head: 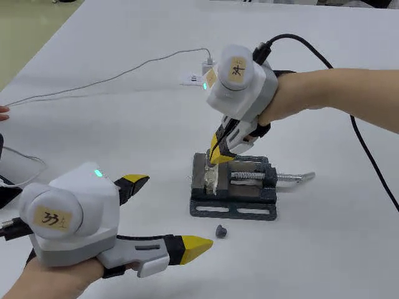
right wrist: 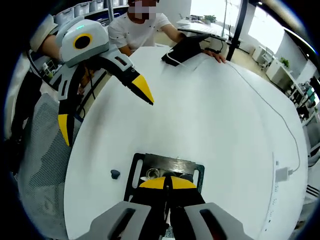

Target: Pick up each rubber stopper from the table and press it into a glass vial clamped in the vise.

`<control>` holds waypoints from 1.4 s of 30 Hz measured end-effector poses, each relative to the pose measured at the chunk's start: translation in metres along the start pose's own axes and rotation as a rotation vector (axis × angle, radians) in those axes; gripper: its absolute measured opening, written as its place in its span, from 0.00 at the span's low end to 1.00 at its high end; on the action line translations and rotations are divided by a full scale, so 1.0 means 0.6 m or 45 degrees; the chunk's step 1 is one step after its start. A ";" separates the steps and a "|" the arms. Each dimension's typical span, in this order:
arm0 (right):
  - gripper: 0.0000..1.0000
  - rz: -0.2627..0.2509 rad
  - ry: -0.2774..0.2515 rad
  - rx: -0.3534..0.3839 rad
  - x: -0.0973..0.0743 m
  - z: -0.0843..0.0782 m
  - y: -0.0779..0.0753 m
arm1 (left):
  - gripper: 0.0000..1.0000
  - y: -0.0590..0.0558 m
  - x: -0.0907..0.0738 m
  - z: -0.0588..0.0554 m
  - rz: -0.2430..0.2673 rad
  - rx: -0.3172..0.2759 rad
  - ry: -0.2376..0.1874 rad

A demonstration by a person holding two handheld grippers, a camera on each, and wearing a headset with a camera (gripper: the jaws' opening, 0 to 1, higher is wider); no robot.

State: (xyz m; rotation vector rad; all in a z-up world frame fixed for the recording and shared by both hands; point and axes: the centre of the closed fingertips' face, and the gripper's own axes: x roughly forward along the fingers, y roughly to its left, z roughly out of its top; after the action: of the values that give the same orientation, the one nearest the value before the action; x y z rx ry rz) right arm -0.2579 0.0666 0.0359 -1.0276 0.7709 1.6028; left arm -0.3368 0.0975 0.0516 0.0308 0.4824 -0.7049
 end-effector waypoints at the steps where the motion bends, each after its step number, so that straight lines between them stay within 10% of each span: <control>1: 0.00 -0.008 -0.007 -0.001 -0.001 0.000 0.001 | 0.91 0.000 -0.001 0.000 -0.001 0.001 -0.001; 5: 0.17 0.015 -0.039 0.011 0.002 0.001 0.008 | 0.91 0.000 -0.002 -0.001 -0.004 0.003 0.001; 20: 0.25 -0.051 -0.148 -0.013 -0.022 0.003 0.088 | 0.91 -0.008 -0.004 -0.005 -0.024 0.006 -0.004; 42: 0.20 0.142 0.070 0.167 0.065 -0.043 0.156 | 0.90 -0.018 -0.020 -0.021 0.000 -0.029 -0.025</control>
State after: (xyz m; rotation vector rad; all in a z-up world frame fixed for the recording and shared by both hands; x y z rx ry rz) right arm -0.3460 0.0363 -0.0119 -0.9514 0.9722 1.6005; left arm -0.3567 0.0992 0.0472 0.0027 0.4718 -0.6988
